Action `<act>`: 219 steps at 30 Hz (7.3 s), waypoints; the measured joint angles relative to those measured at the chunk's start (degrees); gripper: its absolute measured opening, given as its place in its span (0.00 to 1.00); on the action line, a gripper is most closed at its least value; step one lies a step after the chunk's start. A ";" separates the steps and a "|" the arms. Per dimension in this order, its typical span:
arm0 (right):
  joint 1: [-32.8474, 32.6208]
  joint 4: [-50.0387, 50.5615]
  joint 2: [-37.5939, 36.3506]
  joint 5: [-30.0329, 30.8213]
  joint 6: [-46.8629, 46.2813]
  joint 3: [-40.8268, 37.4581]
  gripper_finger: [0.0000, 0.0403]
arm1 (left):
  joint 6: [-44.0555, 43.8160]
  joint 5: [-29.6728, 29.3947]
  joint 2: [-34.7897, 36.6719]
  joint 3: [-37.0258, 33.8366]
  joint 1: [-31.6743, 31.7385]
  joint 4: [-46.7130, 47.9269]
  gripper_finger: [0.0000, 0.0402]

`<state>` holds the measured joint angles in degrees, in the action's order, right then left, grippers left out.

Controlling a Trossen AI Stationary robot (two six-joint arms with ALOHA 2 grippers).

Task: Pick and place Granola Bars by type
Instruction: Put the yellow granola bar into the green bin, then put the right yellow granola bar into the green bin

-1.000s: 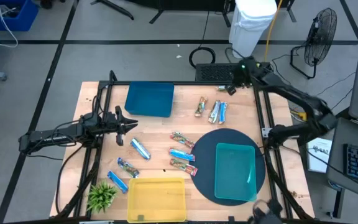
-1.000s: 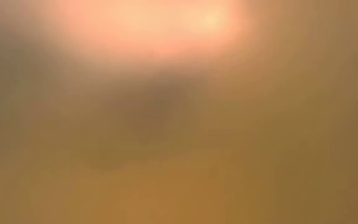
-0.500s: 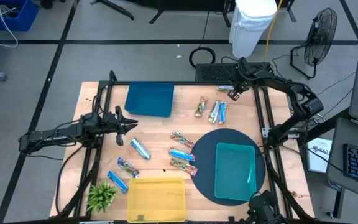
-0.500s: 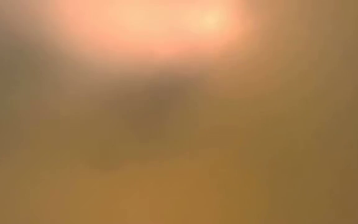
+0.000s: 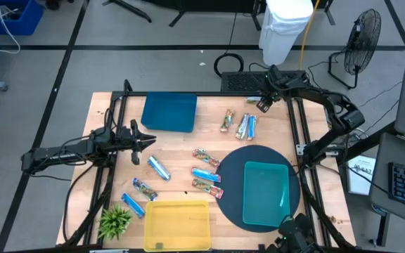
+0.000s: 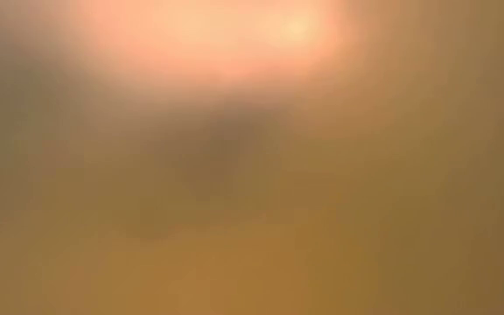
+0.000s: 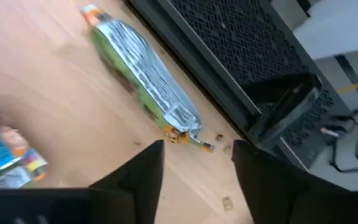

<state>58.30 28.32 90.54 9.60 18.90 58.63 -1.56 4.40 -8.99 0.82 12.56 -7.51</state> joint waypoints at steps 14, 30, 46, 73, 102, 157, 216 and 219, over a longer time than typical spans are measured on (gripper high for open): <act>-1.86 -2.05 7.74 3.87 0.84 0.00 0.48 | 0.00 0.00 0.00 -0.01 0.01 0.00 0.17; -1.79 -4.62 7.85 3.68 1.76 0.00 0.32 | 0.00 0.00 0.00 -0.02 0.00 0.00 0.17; -6.20 -1.65 4.97 3.68 2.67 0.00 0.00 | 0.00 0.00 0.01 0.00 0.01 0.00 0.17; -59.69 22.73 -37.76 1.26 -36.82 0.00 0.00 | -0.02 0.00 0.00 -0.02 0.02 0.00 0.17; -94.43 6.95 -31.12 0.39 -79.18 -26.49 0.00 | 0.00 -0.01 0.01 -0.01 0.01 0.00 0.17; -77.38 -38.08 -32.79 -1.02 -40.08 -27.56 0.29 | 0.00 -0.01 0.01 -0.01 0.00 0.00 0.17; -28.26 4.02 -0.52 -6.82 -48.00 -6.93 0.28 | 0.00 0.00 0.02 0.00 0.00 0.00 0.17; -28.26 4.02 -0.52 -6.79 -47.15 -6.93 0.21 | 0.00 0.00 0.02 -0.01 0.02 0.00 0.17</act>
<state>30.04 32.34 90.02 2.81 -28.25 51.70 -1.56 4.40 -8.97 0.80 12.58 -7.51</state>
